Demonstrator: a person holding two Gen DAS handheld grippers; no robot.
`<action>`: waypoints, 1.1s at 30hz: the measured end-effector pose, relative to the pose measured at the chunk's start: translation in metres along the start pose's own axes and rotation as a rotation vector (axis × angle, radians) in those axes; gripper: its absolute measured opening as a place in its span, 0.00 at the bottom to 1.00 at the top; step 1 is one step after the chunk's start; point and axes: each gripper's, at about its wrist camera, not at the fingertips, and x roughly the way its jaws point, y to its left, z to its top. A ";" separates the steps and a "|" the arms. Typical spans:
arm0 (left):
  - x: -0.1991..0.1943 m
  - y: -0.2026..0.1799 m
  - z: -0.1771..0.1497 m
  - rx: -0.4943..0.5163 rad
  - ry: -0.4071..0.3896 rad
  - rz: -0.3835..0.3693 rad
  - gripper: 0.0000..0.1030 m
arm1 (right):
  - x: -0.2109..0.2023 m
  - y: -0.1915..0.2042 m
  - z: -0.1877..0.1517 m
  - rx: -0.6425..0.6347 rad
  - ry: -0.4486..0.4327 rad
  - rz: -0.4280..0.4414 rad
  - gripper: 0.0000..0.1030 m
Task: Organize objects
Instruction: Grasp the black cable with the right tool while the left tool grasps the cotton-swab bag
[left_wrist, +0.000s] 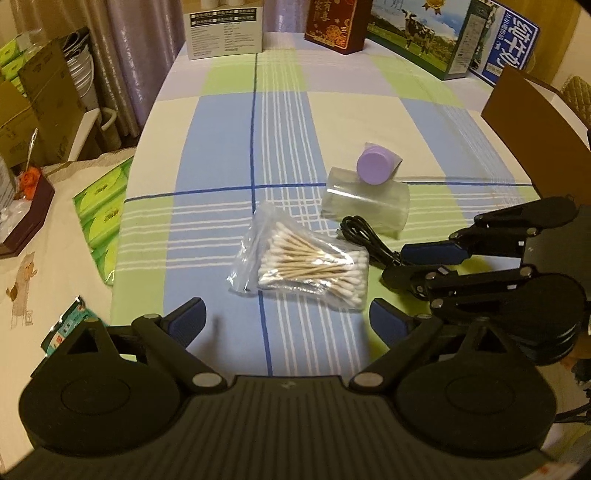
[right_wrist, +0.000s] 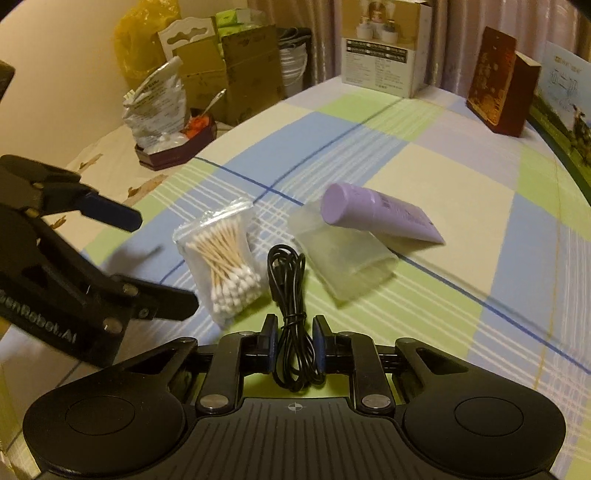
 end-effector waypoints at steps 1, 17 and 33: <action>0.001 0.000 0.001 0.006 -0.002 -0.004 0.92 | -0.003 -0.003 -0.003 0.017 0.003 0.001 0.16; 0.049 -0.010 0.022 0.185 -0.008 -0.096 0.94 | -0.075 -0.077 -0.067 0.347 0.028 -0.220 0.16; 0.043 -0.030 0.009 0.186 -0.017 -0.110 0.66 | -0.063 -0.070 -0.065 0.244 -0.009 -0.264 0.29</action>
